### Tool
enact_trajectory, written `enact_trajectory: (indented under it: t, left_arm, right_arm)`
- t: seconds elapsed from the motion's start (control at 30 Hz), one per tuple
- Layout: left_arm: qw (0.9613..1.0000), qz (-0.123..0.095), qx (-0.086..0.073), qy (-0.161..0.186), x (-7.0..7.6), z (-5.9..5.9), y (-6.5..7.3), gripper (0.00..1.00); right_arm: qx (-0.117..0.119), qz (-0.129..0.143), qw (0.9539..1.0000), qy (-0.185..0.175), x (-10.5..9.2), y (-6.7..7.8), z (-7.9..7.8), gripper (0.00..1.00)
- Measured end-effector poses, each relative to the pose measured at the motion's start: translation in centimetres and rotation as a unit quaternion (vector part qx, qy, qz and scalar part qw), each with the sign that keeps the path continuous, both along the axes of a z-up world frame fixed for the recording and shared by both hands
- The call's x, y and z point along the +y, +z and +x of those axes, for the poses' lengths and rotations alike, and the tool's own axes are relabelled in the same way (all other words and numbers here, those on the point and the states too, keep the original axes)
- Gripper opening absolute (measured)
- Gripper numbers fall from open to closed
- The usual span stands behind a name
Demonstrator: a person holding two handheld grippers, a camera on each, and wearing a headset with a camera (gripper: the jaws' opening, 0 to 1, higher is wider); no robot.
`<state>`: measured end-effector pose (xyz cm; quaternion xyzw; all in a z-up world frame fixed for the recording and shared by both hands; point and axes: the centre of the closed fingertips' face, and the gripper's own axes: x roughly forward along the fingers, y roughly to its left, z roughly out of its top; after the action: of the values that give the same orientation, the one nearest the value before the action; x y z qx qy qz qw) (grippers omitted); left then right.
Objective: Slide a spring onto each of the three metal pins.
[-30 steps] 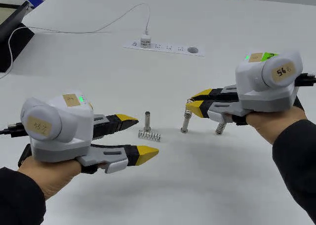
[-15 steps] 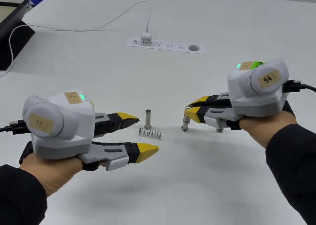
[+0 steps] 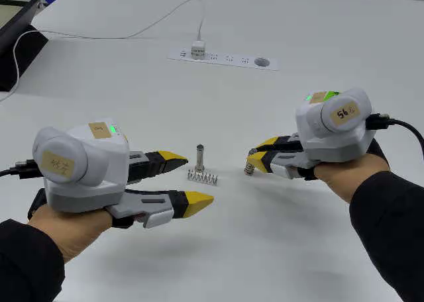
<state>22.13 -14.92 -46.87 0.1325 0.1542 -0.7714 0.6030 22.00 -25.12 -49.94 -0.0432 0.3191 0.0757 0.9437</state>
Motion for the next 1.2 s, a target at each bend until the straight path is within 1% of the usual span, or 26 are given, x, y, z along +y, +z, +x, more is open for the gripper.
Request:
enact_trajectory:
  t: [0.17,0.37,0.47,0.7,0.87,1.03,1.2]
  left_arm:
    - [1.0000,0.001,0.000,0.002,0.0,0.1,0.0,0.47]
    - [1.0000,-0.001,0.000,0.003,0.0,0.1,0.1,0.47]
    - [1.0000,-0.001,0.000,0.003,0.0,0.1,0.1,0.47]
    - [1.0000,0.001,-0.001,0.004,0.1,0.1,0.0,0.47]
    - [1.0000,0.001,-0.001,0.005,0.1,0.1,0.1,0.47]
    - [1.0000,0.002,-0.003,0.006,0.1,0.2,0.1,0.47]
    - [1.0000,0.005,-0.003,0.007,0.3,0.4,0.0,0.46]
  right_arm:
    - [0.004,0.001,1.0000,-0.001,0.0,0.1,-0.1,0.12]
    - [-0.002,0.000,1.0000,-0.004,0.1,0.6,-0.5,0.15]
    - [-0.008,-0.003,0.9999,-0.005,0.2,1.0,-0.6,0.16]
    - [-0.037,-0.014,0.9992,0.001,0.6,3.0,-0.4,0.16]
    - [-0.045,-0.014,0.9988,0.015,1.5,3.6,0.1,0.16]
    - [-0.042,-0.015,0.9983,0.037,3.1,3.4,0.5,0.16]
    - [-0.034,-0.010,0.9976,0.059,4.5,2.7,0.9,0.16]
